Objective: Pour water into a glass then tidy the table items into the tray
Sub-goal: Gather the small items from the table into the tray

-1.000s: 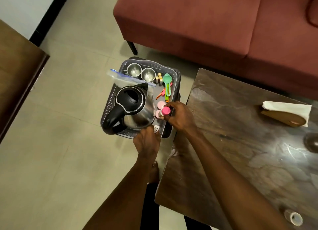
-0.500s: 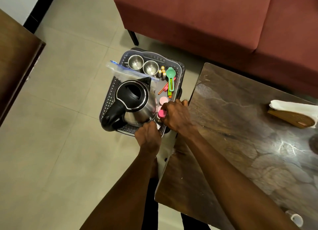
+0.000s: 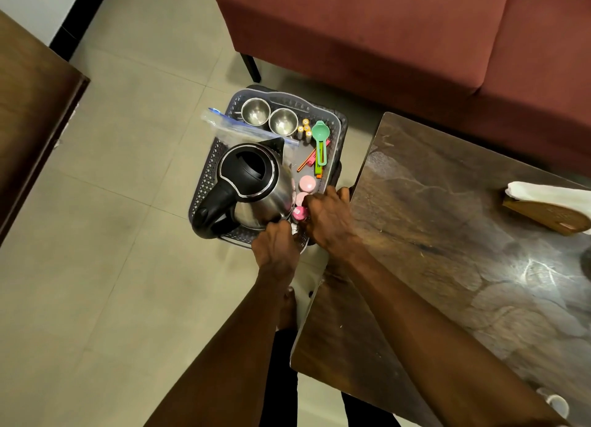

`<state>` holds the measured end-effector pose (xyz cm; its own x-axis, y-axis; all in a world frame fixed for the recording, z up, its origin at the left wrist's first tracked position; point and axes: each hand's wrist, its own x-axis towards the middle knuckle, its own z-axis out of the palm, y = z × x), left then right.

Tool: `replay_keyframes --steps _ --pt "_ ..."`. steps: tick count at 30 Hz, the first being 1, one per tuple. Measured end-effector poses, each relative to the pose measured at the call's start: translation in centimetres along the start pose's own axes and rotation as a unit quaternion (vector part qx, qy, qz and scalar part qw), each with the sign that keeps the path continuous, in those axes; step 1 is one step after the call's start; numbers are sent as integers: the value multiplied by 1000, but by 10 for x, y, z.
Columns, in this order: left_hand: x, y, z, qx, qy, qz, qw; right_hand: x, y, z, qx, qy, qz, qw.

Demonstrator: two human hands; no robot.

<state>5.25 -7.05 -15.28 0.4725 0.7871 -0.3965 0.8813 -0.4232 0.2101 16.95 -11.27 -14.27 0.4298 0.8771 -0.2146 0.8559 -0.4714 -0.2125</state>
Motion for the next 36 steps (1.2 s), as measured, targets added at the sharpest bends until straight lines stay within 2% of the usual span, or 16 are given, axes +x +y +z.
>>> replay_keyframes --steps 4,8,10,14,19,27,32,36 --pt "-8 -3 -5 -65 9 -4 998 -7 1 -4 26 1 22 999" --pt "-28 10 -11 -121 67 -19 990 -26 10 -14 89 19 51 995" --pt "-35 23 -14 -110 97 -28 989 -39 19 -19 161 49 88 982" --pt "-57 76 -9 -145 110 38 983 -81 57 -28 205 62 192 958" --pt "-97 162 26 -205 19 120 971 -155 128 -26 242 71 302 919" --pt "-174 267 99 -164 -95 189 963 -280 232 -21 258 85 443 854" --pt "-232 311 145 -116 -194 252 941 -376 275 -12 259 103 533 799" --pt "-271 329 177 -75 -263 283 919 -442 283 8 248 60 613 748"
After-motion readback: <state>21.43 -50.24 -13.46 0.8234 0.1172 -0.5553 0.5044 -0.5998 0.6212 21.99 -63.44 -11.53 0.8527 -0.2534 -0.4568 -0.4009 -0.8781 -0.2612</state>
